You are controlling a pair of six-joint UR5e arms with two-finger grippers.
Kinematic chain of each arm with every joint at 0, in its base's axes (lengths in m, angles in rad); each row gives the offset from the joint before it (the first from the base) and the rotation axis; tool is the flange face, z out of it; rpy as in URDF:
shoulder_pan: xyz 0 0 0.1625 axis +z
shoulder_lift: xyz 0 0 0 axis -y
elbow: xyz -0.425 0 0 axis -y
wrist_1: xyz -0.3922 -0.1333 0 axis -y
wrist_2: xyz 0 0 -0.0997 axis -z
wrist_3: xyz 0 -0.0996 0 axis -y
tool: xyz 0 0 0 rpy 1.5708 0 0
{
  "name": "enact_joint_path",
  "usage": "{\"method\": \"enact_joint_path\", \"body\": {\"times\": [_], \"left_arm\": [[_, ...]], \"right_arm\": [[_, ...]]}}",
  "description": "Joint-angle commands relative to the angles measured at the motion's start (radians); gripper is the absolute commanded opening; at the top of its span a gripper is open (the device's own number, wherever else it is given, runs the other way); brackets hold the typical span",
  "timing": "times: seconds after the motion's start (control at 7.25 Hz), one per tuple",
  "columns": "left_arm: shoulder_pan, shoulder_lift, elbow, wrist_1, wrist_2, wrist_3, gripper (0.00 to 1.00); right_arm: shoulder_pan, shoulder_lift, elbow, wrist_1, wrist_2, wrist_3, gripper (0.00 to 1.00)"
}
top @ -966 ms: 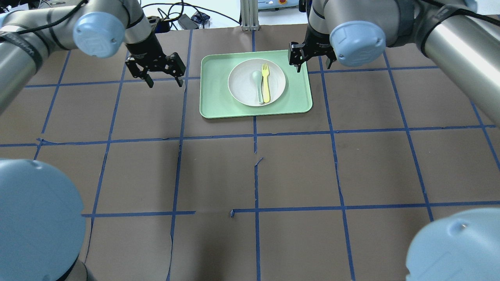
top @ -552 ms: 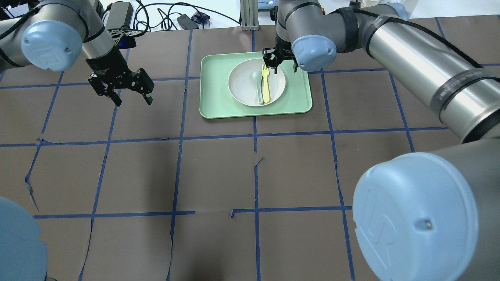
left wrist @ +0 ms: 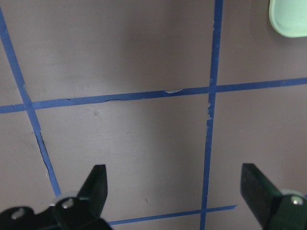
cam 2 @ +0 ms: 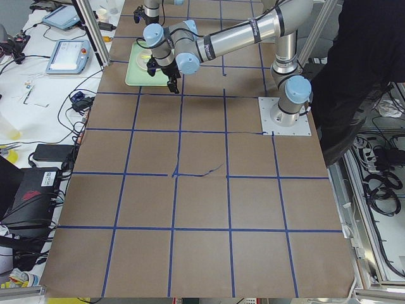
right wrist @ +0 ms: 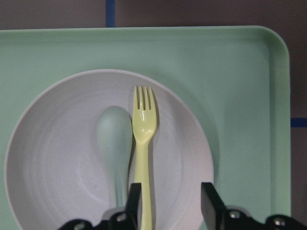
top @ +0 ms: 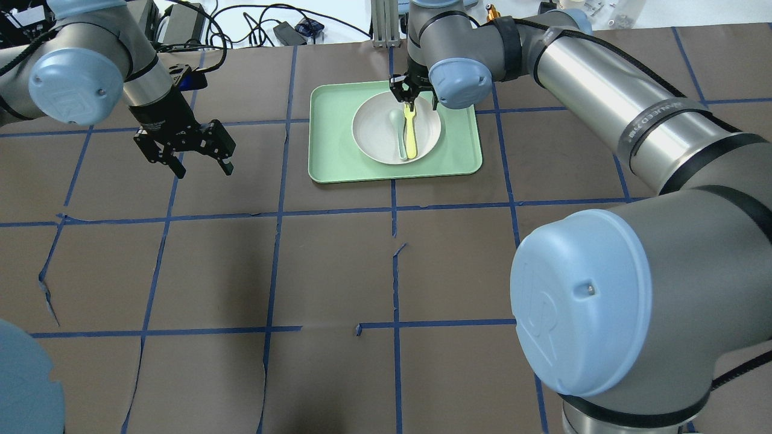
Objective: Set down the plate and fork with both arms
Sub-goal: 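Raise the left gripper away while the right gripper reaches over the yellow fork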
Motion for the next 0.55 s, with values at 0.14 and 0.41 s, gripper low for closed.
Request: {"method": "enact_joint_path", "body": {"times": [0.14, 0.41], "left_arm": [[0.000, -0.001, -0.038, 0.033, -0.002, -0.005, 1.00], [0.000, -0.002, -0.062, 0.064, -0.002, -0.007, 1.00]], "right_arm": [[0.011, 0.054, -0.010, -0.002, 0.004, 0.008, 0.50], [0.011, 0.063, -0.007, -0.001, 0.004, 0.003, 0.50]]}}
